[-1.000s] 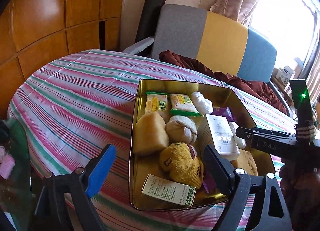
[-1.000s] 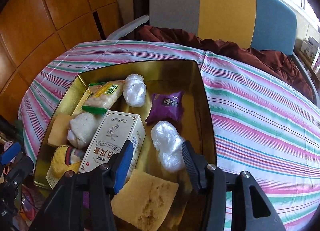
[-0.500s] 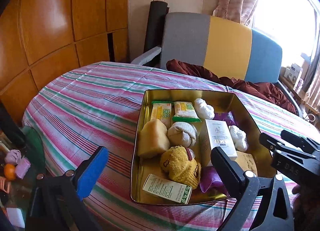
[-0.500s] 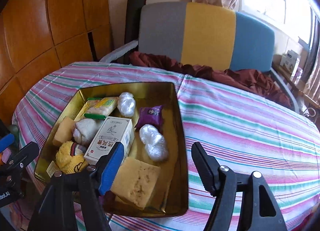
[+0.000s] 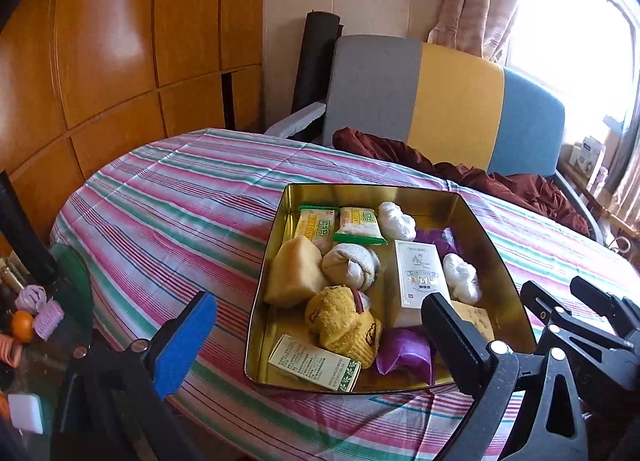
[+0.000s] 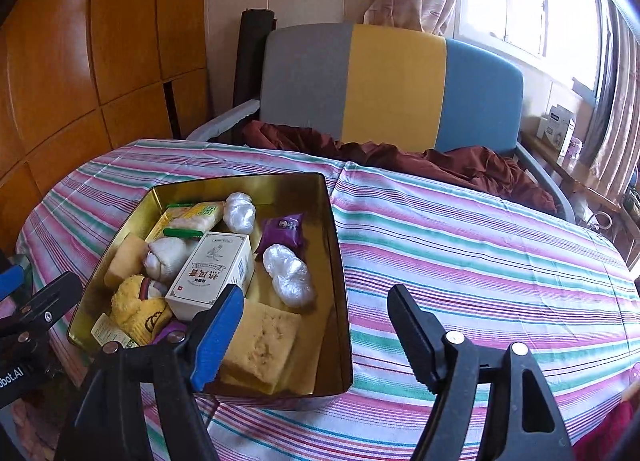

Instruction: Organize objects

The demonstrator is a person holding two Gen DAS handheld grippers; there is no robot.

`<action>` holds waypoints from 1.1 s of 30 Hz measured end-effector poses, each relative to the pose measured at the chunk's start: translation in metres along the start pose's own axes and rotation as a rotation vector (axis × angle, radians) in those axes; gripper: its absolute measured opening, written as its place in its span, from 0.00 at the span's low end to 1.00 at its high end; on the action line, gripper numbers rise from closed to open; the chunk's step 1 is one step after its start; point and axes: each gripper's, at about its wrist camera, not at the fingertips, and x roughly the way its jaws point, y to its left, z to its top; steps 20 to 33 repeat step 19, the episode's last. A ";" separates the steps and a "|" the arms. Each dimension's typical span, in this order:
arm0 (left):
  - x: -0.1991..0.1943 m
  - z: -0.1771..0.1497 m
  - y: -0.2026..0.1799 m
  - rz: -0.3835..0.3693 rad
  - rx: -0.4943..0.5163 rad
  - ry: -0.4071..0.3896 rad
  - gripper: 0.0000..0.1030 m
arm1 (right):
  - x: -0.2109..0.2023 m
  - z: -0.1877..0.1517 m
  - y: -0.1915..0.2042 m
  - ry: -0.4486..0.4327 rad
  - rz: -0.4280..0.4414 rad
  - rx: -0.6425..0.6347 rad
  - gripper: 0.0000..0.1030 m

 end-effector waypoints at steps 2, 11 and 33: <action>0.000 0.000 0.001 -0.007 -0.009 0.000 1.00 | 0.000 0.000 0.001 -0.002 -0.002 -0.002 0.73; 0.001 -0.002 0.006 -0.017 -0.029 -0.006 1.00 | 0.003 0.000 0.008 0.009 0.001 -0.013 0.73; 0.004 -0.003 0.012 -0.017 -0.041 -0.001 1.00 | 0.006 0.000 0.016 0.017 0.015 -0.032 0.73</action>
